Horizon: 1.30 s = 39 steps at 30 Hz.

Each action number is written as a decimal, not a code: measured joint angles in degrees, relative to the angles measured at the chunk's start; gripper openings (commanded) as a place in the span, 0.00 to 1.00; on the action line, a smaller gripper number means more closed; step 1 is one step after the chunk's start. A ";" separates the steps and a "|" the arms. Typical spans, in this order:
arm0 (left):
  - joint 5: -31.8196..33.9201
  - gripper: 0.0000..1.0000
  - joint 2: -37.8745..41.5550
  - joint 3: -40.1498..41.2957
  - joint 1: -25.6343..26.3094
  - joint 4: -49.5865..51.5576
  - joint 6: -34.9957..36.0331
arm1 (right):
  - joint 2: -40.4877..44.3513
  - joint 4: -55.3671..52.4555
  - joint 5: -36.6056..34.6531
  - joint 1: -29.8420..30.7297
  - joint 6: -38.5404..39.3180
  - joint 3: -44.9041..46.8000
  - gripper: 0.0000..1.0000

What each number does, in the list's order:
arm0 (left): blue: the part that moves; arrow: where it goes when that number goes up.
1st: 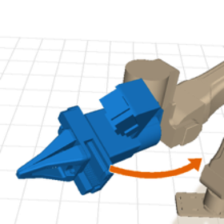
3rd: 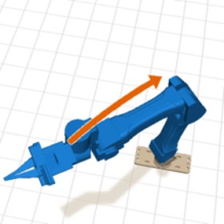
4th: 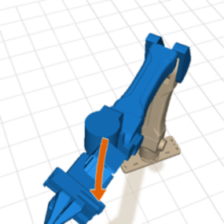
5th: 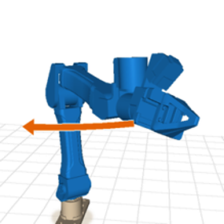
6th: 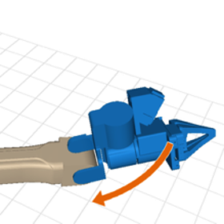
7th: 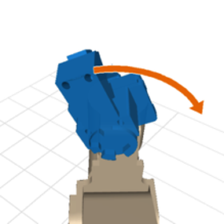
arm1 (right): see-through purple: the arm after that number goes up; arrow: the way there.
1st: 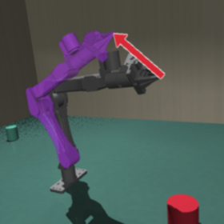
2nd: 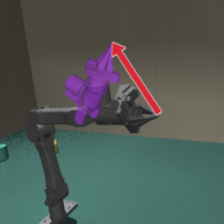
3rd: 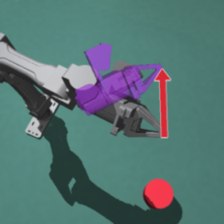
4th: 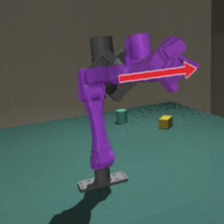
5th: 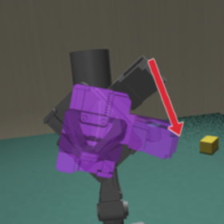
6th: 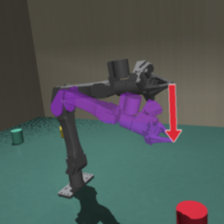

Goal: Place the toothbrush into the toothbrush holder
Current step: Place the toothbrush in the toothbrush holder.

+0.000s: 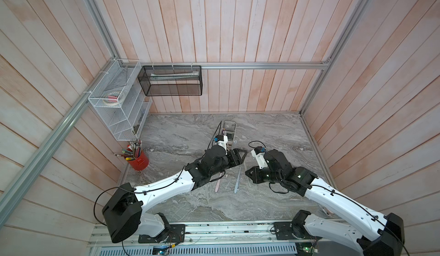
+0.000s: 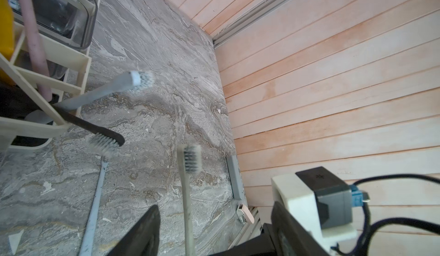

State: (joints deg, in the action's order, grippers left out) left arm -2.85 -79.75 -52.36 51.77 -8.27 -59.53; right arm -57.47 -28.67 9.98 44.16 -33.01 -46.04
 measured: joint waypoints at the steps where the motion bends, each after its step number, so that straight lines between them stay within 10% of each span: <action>1: -0.46 0.70 -0.24 0.13 0.00 -0.39 -0.31 | 0.07 0.02 0.13 0.07 0.00 0.00 0.11; 39: 3.85 0.41 -2.01 0.24 0.00 1.49 0.63 | 0.33 1.88 1.81 3.74 -1.68 -0.44 0.11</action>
State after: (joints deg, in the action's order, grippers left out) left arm 0.99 -81.76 -52.12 51.77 -6.79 -58.89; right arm -57.14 -26.79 11.79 47.90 -34.70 -46.48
